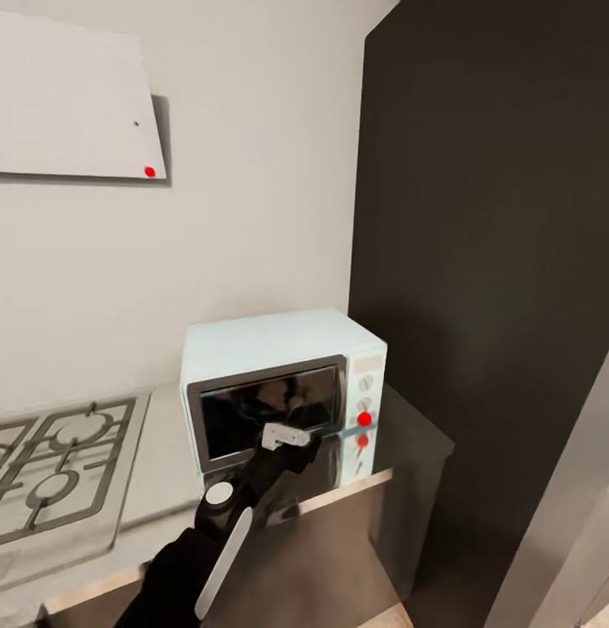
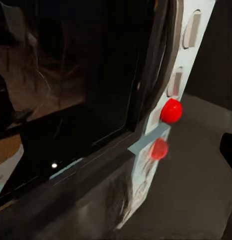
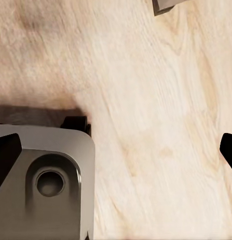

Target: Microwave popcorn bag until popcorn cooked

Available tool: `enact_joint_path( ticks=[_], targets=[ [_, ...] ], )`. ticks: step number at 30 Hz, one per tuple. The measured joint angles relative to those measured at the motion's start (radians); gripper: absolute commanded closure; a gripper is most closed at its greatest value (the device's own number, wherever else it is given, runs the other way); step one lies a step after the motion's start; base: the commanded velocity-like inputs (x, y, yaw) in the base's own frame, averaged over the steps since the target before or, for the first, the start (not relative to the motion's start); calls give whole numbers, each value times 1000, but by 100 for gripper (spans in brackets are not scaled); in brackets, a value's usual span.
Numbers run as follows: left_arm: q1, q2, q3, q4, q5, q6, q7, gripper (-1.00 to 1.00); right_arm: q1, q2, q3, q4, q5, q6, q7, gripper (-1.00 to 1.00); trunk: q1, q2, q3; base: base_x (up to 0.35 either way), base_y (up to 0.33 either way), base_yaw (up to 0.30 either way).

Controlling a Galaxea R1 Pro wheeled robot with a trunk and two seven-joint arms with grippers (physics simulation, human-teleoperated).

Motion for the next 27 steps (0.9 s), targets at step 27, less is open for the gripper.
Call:
enact_joint_path(
  ticks=[27],
  targets=[
    [0, -1, -5, 4, 3, -4, -8, -100, 0, 1, 1, 0, 2, 0, 1, -100, 0, 0, 0, -336, 0, 0]
  ],
)
